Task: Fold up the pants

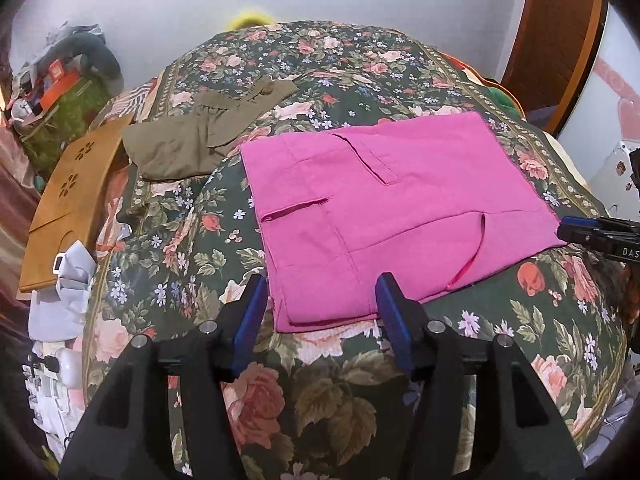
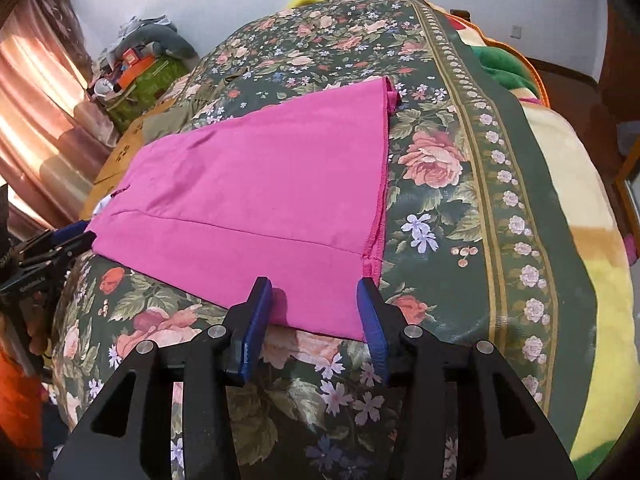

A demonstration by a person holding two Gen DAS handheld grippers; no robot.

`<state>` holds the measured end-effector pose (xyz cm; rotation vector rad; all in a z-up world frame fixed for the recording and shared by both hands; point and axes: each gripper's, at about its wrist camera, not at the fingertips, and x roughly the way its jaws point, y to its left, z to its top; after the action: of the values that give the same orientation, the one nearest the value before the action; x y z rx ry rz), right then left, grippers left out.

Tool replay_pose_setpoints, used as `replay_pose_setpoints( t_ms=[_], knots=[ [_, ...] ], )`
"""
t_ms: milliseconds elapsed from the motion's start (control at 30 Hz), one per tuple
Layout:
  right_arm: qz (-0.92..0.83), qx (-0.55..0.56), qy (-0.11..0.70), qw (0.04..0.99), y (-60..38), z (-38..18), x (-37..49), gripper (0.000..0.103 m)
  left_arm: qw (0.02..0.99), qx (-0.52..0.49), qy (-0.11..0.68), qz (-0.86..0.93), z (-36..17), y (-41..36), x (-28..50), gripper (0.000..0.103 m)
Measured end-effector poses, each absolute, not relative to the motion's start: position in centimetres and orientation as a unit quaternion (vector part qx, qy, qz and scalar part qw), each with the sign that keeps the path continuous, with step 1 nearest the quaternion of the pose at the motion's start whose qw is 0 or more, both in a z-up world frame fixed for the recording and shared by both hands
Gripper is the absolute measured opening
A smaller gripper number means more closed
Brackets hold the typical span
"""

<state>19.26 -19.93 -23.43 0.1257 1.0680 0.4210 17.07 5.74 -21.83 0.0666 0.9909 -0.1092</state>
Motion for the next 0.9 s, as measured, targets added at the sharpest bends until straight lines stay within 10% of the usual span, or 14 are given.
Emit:
replay_pose_setpoints(
  t_ms=[900],
  knots=[
    [0.182,0.03,0.444,0.877,-20.8,-19.5,30.0,0.044,0.882,-0.003,0.47,-0.01,-19.8,10.3,28.8,0.065]
  ],
)
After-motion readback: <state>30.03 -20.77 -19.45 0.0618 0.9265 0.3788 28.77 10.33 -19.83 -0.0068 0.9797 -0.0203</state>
